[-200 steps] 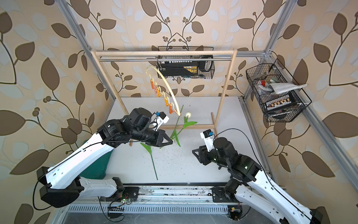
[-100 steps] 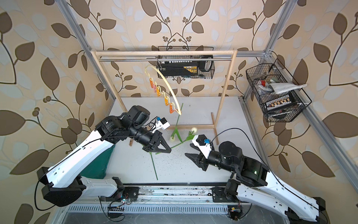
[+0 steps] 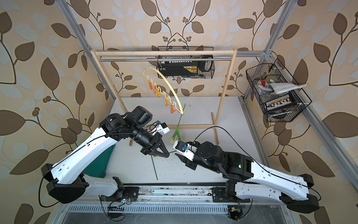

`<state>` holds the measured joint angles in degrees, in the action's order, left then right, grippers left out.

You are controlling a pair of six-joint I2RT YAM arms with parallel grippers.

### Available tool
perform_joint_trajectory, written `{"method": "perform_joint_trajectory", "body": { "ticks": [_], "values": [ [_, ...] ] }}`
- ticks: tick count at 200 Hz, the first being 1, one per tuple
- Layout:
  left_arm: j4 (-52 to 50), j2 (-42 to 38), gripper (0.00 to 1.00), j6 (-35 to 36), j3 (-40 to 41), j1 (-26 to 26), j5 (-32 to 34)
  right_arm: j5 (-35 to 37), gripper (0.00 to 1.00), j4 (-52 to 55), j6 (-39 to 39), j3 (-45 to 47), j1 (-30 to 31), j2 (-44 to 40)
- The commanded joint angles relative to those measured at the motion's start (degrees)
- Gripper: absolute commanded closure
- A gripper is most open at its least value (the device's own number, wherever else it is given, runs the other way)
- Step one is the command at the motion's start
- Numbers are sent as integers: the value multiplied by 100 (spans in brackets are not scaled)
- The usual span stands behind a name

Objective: Dry the flowers on a clothes hanger
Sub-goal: Pick up the flower at the center of the board.

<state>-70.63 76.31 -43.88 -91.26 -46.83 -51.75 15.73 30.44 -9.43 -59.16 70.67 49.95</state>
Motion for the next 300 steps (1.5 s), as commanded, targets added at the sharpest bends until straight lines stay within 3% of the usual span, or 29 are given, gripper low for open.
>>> {"method": "perform_joint_trajectory", "body": {
  "ticks": [1, 134, 240, 246, 256, 274, 300],
  "values": [
    [-31, -200, 100, 20, 76, 51, -283, 329, 62, 82, -227, -71, 30, 118],
    [-30, -216, 100, 76, 65, 60, -240, 753, 73, 85, -359, 152, 33, 183],
    [216, -84, 100, 57, -126, 329, -248, 592, 100, -20, -159, 199, 38, 152],
    [261, -83, 92, 46, -132, 361, -264, 580, 100, -28, -140, 196, 38, 145],
    [365, -92, 56, 42, -151, 422, -259, 546, 100, -13, -97, 177, 40, 131],
    [517, -154, 20, 90, -332, 643, -36, 579, 100, 19, -22, 160, 36, 145],
    [535, -365, 16, 581, -504, 938, 1136, 661, 100, 53, 408, 124, 9, 213]
  ]
}}
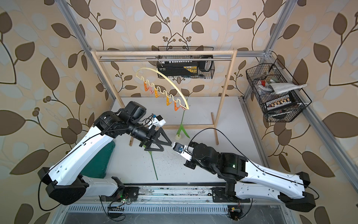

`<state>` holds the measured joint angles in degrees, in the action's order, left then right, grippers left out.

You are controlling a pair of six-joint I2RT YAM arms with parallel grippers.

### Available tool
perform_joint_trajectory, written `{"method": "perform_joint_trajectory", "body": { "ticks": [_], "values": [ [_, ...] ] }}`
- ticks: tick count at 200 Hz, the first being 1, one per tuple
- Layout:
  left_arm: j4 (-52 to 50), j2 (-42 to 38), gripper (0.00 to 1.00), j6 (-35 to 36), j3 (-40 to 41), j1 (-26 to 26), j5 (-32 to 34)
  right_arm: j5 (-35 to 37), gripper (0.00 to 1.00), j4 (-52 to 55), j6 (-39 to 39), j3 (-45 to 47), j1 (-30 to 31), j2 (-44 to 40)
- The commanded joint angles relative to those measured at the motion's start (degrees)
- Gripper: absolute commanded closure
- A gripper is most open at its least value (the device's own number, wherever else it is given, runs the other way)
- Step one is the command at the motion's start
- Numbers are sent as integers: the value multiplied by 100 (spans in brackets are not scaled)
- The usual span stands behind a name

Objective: Dry the flowers on a clothes hanger
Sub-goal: Pick up the flower at the center of the board.

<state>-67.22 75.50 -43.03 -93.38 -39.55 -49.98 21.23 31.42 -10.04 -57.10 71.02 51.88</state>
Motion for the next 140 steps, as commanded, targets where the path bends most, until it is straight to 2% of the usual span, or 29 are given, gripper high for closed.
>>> {"method": "perform_joint_trajectory", "body": {
  "ticks": [1, 25, 46, 71, 100, 111, 140],
  "values": [
    [188, -296, 16, 527, -298, 210, 1049, 114, 100, -38, 495, -86, -31, 27],
    [826, -809, 18, 1177, 296, 211, 2646, -270, 100, -77, 1293, -165, -391, 132],
    [2100, -1303, 21, 1604, 1247, 202, 3340, -1456, 100, -910, 2256, 291, -1073, 24],
    [3423, -1546, 22, 1916, 1820, 193, 3615, -3083, 100, -2324, 3855, 958, -2070, 70],
    [4341, -1374, 24, 2194, 1903, 164, 3388, -4118, 100, -3841, 5546, 1610, -2907, 286],
    [4467, -1250, 24, 2315, 1807, 110, 3270, -4223, 100, -4051, 5739, 1663, -3031, 380],
    [4585, -1014, 25, 2773, 1608, -258, 3392, -4179, 100, -3974, 5639, 1614, -3038, 528]
  ]
}}
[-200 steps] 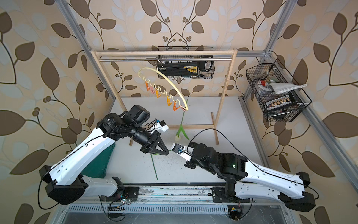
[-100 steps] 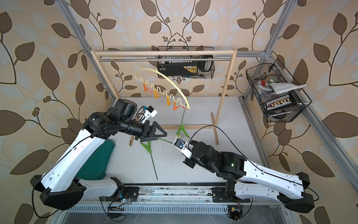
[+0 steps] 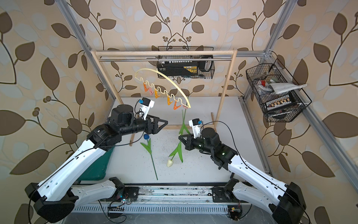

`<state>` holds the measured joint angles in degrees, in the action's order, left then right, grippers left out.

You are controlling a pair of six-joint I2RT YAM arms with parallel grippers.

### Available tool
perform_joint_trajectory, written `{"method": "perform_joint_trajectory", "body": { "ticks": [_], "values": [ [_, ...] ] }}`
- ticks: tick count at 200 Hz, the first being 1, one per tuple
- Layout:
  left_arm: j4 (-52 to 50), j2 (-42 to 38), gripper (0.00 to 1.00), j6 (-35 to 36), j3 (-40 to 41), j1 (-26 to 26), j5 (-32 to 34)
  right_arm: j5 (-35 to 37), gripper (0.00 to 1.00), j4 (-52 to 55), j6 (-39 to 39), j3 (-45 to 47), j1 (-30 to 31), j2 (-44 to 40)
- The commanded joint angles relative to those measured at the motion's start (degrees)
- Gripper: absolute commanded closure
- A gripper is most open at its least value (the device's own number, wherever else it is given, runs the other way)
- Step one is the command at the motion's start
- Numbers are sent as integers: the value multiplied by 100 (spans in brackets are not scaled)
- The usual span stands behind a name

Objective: Dry the flowers on a clothes hanger
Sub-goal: Pick up the flower at the center of the board, then open the clamp at the hanger.

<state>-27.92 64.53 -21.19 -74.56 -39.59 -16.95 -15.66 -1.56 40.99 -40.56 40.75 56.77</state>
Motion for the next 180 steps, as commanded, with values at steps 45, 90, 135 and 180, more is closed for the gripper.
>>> {"method": "perform_joint_trajectory", "body": {
  "ticks": [45, 90, 135, 180],
  "values": [
    [800, 448, 22, 1030, -417, -452, 750, -539, 100, -601, 382, 69, -13, 235],
    [885, 847, 21, 1299, -769, -453, 1248, -610, 100, -531, 304, 105, -8, 397],
    [968, 1281, 21, 1433, -989, -453, 1383, -605, 100, -505, 256, 79, -8, 541],
    [1261, 1471, 23, 1550, -955, -453, 1572, -655, 100, -494, 225, 65, -14, 580]
  ]
}}
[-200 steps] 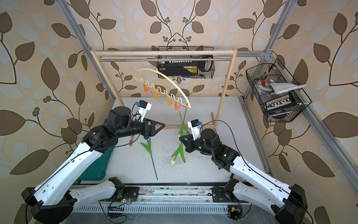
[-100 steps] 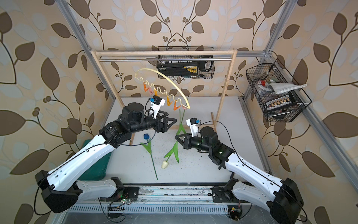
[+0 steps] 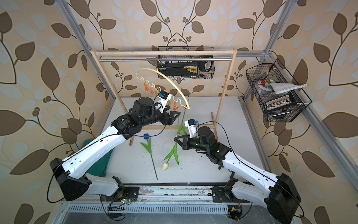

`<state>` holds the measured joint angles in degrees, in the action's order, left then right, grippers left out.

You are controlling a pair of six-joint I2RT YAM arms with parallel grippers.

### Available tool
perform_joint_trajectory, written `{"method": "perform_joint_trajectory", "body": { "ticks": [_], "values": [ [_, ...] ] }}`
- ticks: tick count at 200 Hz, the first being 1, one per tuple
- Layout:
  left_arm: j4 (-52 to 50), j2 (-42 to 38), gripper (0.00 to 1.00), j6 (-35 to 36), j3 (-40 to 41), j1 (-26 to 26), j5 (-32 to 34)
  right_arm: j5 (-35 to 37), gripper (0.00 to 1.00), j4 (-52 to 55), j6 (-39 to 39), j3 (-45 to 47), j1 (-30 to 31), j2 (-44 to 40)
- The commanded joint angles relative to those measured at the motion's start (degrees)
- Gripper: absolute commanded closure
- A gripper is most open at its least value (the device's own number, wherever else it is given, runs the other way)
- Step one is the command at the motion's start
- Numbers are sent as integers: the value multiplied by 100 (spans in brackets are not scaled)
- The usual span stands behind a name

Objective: Dry the flowers on a clothes hanger
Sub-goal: Open the clamp at the hanger.

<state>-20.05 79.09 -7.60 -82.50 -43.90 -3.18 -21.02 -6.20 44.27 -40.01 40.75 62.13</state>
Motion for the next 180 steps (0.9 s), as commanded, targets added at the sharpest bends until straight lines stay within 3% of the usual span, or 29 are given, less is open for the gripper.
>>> {"method": "perform_joint_trajectory", "body": {
  "ticks": [1, 180],
  "values": [
    [479, 21, 24, 194, -153, -22, 199, -121, 100, -31, -103, 11, -15, 45],
    [1047, 640, 29, 549, -236, -22, 532, -263, 100, -100, 2, 116, -267, 89]
  ]
}}
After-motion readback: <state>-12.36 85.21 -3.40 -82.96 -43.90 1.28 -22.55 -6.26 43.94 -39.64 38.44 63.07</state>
